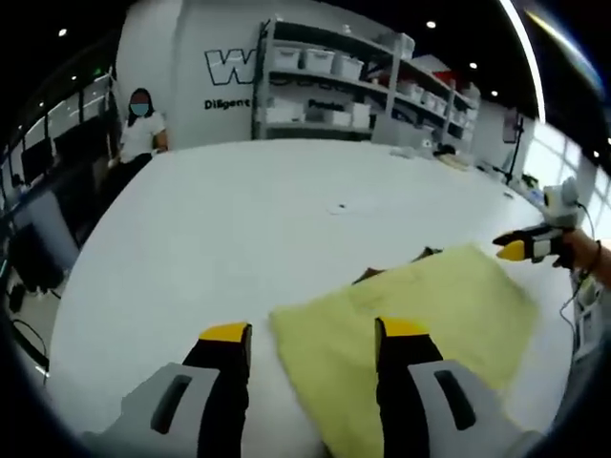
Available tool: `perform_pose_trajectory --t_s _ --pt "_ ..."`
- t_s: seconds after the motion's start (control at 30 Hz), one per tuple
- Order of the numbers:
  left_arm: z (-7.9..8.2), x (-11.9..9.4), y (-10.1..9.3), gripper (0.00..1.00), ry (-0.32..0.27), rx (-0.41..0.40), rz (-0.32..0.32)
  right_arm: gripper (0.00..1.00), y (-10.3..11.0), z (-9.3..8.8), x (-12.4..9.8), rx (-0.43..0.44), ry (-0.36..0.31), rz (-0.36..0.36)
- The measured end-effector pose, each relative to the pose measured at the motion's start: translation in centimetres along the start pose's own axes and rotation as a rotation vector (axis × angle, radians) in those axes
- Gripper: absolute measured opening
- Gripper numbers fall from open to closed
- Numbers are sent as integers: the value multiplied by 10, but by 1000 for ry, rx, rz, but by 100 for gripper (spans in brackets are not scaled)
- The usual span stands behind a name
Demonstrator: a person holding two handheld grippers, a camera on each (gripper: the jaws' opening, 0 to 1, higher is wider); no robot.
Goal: Fold the garment on the visible template until the final outline fits inside the template.
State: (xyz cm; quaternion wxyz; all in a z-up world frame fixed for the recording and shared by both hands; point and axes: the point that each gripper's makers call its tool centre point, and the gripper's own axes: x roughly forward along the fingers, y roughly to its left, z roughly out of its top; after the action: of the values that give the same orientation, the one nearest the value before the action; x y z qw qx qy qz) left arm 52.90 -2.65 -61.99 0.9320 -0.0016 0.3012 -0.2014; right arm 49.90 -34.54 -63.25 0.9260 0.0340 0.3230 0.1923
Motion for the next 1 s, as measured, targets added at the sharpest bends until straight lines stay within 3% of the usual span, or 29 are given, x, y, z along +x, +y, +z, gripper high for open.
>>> perform_pose_trajectory --t_s 0.3,0.57,0.73,1.0 --pt "-13 -31 -25 76 -14 48 -56 76 31 -15 -26 14 10 93" --pt "-29 -47 -37 92 2 102 -89 95 52 -28 -45 -23 22 164" --pt "-37 -59 -43 96 -8 129 -121 99 60 -41 -55 -41 44 203" --pt "-66 -73 -46 91 42 137 -144 99 63 -61 -66 -64 66 215"
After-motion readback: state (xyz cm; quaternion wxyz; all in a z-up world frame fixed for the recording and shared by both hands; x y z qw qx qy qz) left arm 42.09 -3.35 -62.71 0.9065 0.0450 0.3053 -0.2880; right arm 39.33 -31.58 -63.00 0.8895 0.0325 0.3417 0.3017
